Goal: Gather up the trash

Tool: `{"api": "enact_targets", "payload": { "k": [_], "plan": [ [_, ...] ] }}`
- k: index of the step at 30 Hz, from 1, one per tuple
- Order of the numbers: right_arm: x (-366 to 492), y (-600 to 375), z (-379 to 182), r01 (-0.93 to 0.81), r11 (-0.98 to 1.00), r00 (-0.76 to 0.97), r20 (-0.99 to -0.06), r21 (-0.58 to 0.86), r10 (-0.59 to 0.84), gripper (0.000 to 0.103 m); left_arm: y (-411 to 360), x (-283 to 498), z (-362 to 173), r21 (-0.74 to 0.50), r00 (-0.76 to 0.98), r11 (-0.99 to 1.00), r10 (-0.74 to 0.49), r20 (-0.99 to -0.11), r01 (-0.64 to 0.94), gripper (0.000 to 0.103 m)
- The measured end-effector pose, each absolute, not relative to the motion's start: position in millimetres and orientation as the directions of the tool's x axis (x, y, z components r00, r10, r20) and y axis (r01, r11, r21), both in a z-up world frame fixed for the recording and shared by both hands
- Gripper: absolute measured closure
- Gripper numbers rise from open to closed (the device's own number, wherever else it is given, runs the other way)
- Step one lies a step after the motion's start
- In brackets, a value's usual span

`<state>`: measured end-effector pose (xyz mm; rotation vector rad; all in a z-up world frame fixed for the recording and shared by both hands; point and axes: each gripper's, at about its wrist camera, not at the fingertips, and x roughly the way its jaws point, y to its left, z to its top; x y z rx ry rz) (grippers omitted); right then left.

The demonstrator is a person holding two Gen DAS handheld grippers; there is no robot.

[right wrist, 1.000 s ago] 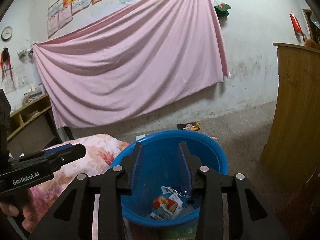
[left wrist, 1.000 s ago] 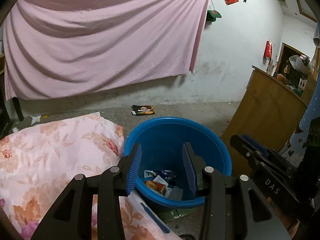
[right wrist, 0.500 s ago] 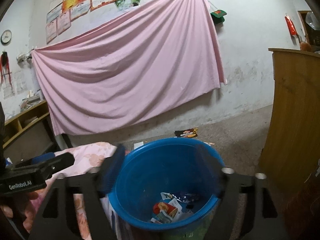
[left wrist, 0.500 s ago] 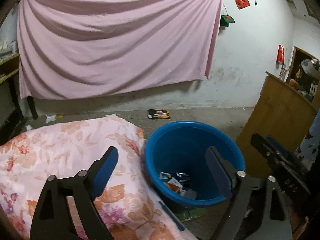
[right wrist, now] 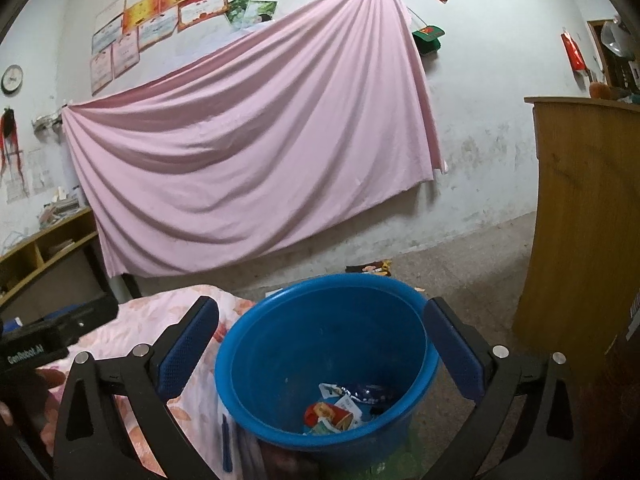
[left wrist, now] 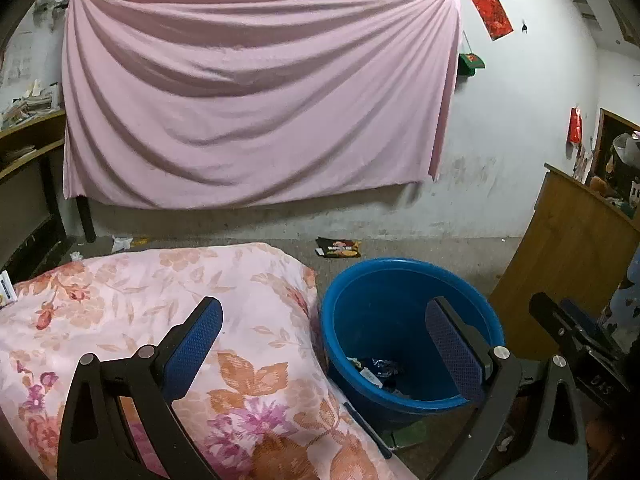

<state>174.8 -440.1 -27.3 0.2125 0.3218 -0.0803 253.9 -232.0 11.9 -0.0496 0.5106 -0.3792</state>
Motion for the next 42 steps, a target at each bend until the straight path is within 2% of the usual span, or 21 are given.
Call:
{"api": "enact_targets", "payload": {
  "k": [7,33,42],
  "plan": [
    [157,-436,-15,0.111,0.967,0.96,-0.276,0.228,-0.045,0.0,-218,237,22,-0.133,0.823,0.929,-0.368,-0.432,0.346,0.004],
    [62,-367,25,0.051,0.98,0.993,-0.113,0.19,-0.03,0.0,-155,128,50,-0.125,0.901,0.948,-0.318,-0.294,0.294,0.004],
    [26,-341,27,0.064,0.98,0.992,-0.12,0.19,-0.042,0.0,-134,91,51,-0.107,0.905,0.946,-0.324,-0.276,0.306,0.003]
  ]
}}
